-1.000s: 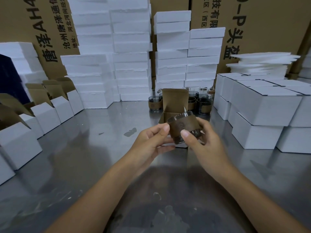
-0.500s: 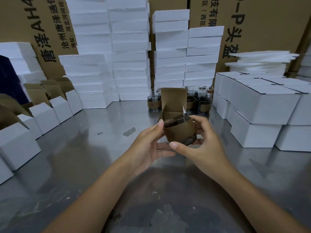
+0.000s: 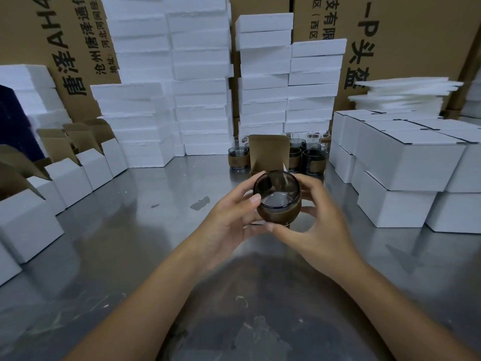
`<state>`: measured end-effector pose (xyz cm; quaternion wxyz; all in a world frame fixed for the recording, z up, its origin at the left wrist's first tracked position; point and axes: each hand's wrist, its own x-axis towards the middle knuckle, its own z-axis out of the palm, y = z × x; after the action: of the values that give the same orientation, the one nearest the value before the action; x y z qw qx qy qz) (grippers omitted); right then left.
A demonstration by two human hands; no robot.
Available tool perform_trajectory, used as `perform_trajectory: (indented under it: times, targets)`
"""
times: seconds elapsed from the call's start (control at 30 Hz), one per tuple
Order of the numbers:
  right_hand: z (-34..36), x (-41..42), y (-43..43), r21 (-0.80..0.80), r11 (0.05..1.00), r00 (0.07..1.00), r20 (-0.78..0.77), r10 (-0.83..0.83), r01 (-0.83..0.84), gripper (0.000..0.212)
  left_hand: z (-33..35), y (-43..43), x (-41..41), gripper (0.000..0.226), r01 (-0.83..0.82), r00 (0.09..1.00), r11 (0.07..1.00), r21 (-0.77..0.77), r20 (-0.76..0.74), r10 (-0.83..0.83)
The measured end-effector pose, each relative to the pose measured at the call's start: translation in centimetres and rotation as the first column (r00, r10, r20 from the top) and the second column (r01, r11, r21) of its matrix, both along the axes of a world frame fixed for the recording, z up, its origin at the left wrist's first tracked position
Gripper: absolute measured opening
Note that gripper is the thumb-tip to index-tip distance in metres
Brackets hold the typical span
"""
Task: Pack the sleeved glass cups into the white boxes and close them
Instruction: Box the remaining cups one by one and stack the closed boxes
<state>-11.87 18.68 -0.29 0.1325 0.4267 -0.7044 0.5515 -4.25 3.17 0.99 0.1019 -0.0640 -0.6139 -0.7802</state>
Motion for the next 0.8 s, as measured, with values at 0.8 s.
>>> perform_trajectory:
  times: [0.8]
  targets:
    - [0.38, 0.38, 0.04, -0.004, 1.000, 0.998, 0.054, -0.016, 0.016, 0.059, -0.32, 0.00, -0.19, 0.049, -0.026, 0.999, 0.996, -0.083, 0.023, 0.028]
